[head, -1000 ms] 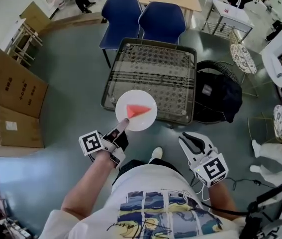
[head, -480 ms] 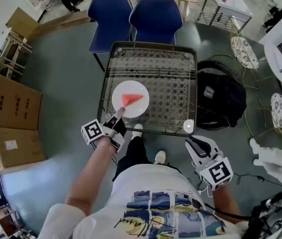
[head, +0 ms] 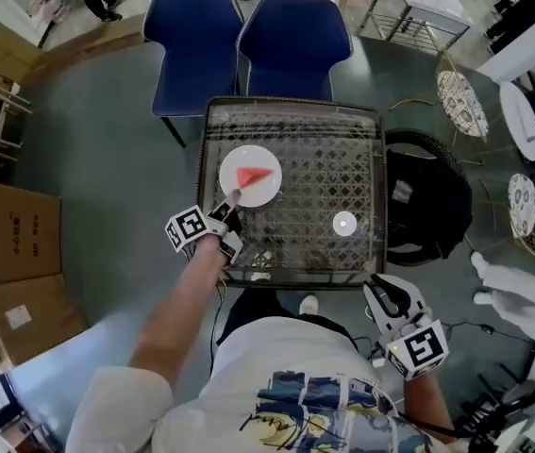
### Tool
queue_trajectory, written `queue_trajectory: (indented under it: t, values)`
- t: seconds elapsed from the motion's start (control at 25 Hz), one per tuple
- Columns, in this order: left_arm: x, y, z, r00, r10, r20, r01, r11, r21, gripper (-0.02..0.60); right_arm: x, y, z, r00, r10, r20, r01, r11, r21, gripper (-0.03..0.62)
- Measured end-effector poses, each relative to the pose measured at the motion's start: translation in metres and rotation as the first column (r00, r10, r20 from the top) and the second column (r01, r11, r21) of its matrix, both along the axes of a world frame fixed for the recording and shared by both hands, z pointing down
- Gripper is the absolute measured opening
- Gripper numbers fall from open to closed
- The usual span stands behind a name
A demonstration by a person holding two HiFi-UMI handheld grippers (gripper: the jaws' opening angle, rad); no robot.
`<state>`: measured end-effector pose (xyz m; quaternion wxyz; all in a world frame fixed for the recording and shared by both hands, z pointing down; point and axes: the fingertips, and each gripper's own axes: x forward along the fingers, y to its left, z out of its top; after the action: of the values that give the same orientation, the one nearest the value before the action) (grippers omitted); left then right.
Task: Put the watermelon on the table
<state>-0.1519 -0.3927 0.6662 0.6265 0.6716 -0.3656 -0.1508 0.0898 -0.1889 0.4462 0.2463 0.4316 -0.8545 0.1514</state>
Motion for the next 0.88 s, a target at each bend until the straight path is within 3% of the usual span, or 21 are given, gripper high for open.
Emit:
queue_trajectory:
  t: [0.36,0.88]
  values:
    - [-0.005,-0.087,0.078,1.000,0.008,0.013,-0.007,0.996,-0.093,0.017,-0.009,-0.012,0.020,0.993,0.100,-0.059,-0.108,0.984,-0.143,0.065]
    - [-0.012,-0.134,0.125,0.999,0.009,0.048,0.000,0.981,-0.195,0.018,-0.021,-0.032,0.032,0.989,0.133,-0.067,-0.144,0.968,-0.207,0.066]
